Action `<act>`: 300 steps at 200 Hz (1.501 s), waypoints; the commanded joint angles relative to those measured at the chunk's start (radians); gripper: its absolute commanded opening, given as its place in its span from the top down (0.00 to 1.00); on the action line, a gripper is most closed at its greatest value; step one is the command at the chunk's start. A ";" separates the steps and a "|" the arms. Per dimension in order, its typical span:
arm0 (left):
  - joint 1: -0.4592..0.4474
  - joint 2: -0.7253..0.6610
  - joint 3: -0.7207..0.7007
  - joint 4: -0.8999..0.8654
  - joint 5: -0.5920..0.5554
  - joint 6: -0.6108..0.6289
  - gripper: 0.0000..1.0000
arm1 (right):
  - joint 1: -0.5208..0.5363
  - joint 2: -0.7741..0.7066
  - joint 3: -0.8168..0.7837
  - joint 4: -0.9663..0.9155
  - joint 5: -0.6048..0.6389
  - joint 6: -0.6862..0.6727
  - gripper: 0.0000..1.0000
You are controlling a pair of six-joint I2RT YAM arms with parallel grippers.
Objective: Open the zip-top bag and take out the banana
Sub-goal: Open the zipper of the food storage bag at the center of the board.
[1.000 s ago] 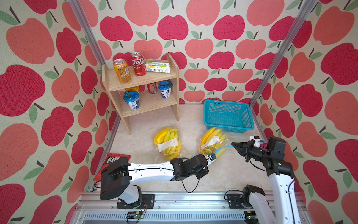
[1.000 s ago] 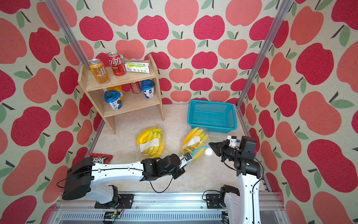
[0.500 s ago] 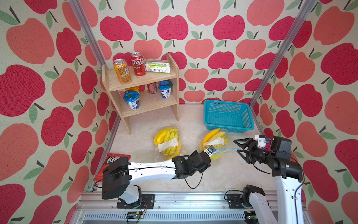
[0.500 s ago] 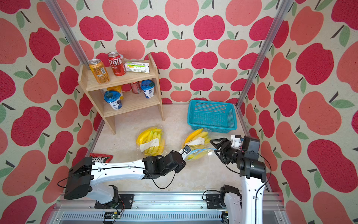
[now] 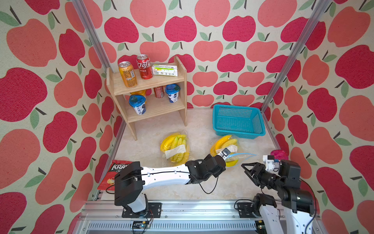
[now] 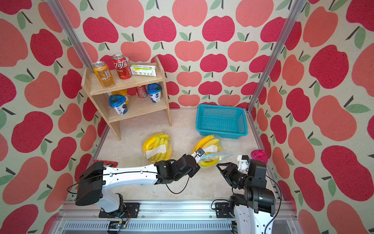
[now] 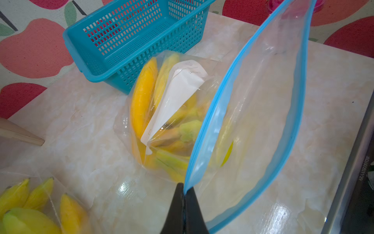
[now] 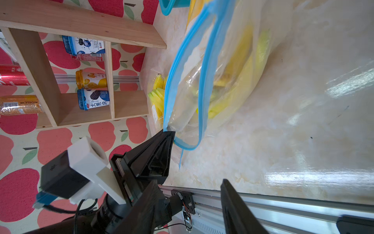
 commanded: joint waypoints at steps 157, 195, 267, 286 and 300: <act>-0.005 0.056 0.117 0.017 0.026 -0.037 1.00 | 0.559 0.385 0.121 0.210 0.398 -0.094 0.60; 0.018 0.032 0.101 0.023 0.040 -0.055 1.00 | 0.690 0.437 0.198 0.186 0.624 -0.183 0.62; 0.023 0.001 0.060 0.037 0.063 -0.058 1.00 | 0.732 0.534 0.128 0.261 0.762 -0.232 0.60; 0.024 0.001 0.054 0.049 0.069 -0.066 1.00 | 0.733 0.543 0.079 0.263 0.752 -0.206 0.60; 0.025 0.007 0.053 0.051 0.073 -0.073 1.00 | 0.735 0.534 0.039 0.282 0.738 -0.185 0.61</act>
